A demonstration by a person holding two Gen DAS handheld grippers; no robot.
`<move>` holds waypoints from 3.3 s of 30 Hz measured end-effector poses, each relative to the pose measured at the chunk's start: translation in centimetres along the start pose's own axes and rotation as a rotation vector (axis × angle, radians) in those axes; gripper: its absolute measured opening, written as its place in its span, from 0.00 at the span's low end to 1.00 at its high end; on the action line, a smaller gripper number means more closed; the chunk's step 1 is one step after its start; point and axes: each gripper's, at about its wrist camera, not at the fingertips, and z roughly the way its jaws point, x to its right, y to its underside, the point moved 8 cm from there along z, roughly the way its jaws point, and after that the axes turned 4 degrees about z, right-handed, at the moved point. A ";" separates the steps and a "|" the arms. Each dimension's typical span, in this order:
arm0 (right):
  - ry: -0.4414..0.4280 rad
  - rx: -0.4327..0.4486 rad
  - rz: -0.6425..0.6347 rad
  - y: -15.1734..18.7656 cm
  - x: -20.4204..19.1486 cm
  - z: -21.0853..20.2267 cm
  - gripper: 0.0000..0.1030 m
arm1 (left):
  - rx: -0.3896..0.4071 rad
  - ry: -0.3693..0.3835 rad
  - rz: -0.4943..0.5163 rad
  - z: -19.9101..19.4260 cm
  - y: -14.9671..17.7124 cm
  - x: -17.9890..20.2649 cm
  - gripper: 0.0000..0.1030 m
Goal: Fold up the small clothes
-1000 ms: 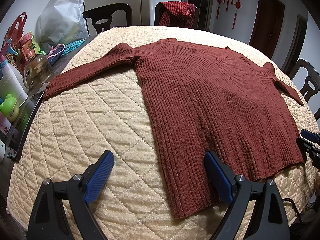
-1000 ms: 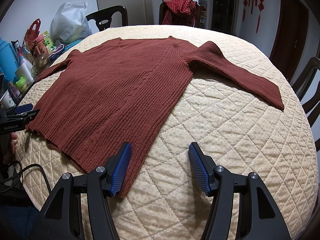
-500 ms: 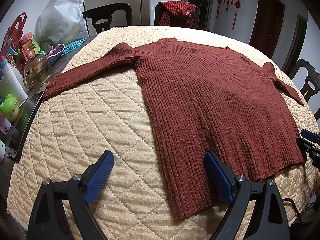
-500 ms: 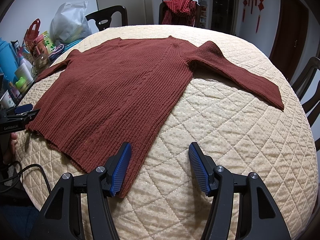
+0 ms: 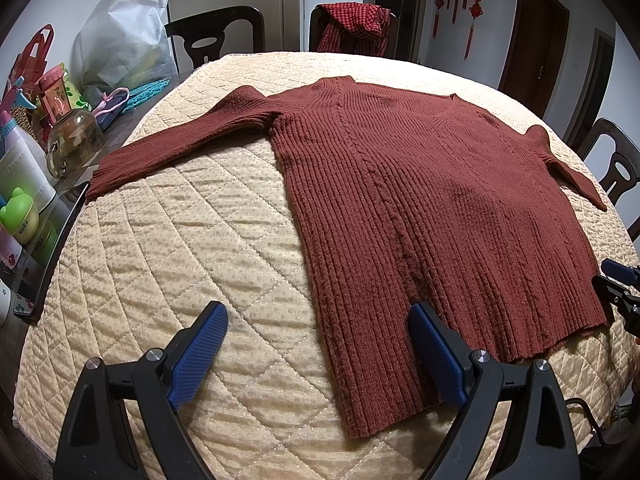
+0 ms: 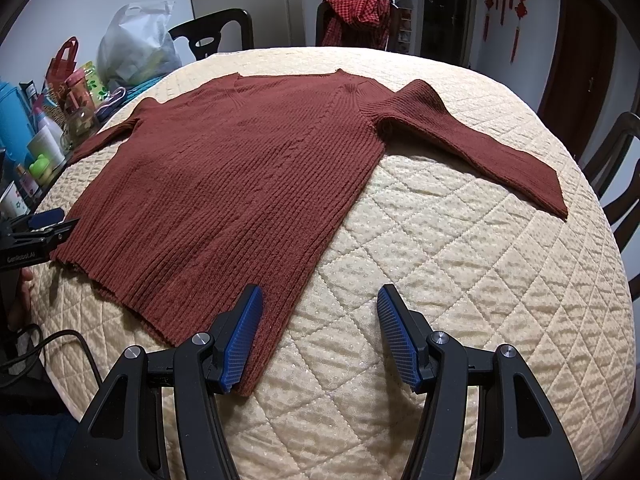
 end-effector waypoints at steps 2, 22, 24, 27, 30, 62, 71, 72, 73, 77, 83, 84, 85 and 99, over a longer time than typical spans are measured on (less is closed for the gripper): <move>0.000 -0.001 0.003 0.0 0.0 0.0 0.58 | 0.000 0.000 0.001 0.0 0.0 0.0 0.91; -0.028 0.018 -0.005 -0.9 -0.8 -1.3 0.58 | 0.002 -0.002 -0.029 -0.4 -0.6 -1.1 0.89; -0.028 0.028 -0.015 -1.3 -1.0 -1.6 0.58 | 0.016 -0.012 -0.025 -0.8 -1.1 -1.3 0.89; -0.029 0.038 -0.029 -2.1 -1.4 -1.5 0.58 | 0.039 -0.028 -0.022 -1.0 -2.1 -1.9 0.89; -0.035 0.044 -0.042 -3.0 -2.0 -1.4 0.58 | 0.055 -0.049 -0.021 -1.0 -3.0 -2.6 0.89; -0.133 0.039 -0.106 -9.9 -5.9 3.6 0.58 | 0.013 -0.241 -0.471 6.5 -7.7 -20.0 0.60; -0.154 0.041 -0.096 -10.1 -5.2 3.8 0.58 | 0.041 -0.271 -0.452 6.3 -9.7 -21.1 0.10; -0.154 0.043 -0.095 -10.1 -5.1 3.8 0.58 | 0.061 -0.259 -0.433 5.9 -10.3 -20.6 0.10; -0.155 0.045 -0.094 -10.1 -5.0 3.7 0.58 | 0.085 -0.245 -0.410 5.2 -11.1 -19.9 0.10; -0.165 0.055 -0.077 -10.3 -4.6 3.4 0.58 | 0.188 -0.148 -0.297 2.7 -15.0 -15.7 0.10; -0.181 0.070 -0.049 -10.7 -4.2 2.6 0.58 | 0.268 0.044 -0.084 1.7 -19.9 -5.4 0.10; -0.183 0.073 -0.041 -10.8 -4.1 2.4 0.58 | 0.270 0.076 -0.053 1.9 -20.2 -3.7 0.10; -0.182 0.075 -0.036 -10.7 -3.9 2.2 0.58 | 0.265 0.111 -0.024 2.3 -20.4 -1.8 0.10; -0.218 0.050 0.108 -11.6 -1.3 2.5 0.58 | 0.157 0.443 0.160 3.9 -17.0 8.5 0.34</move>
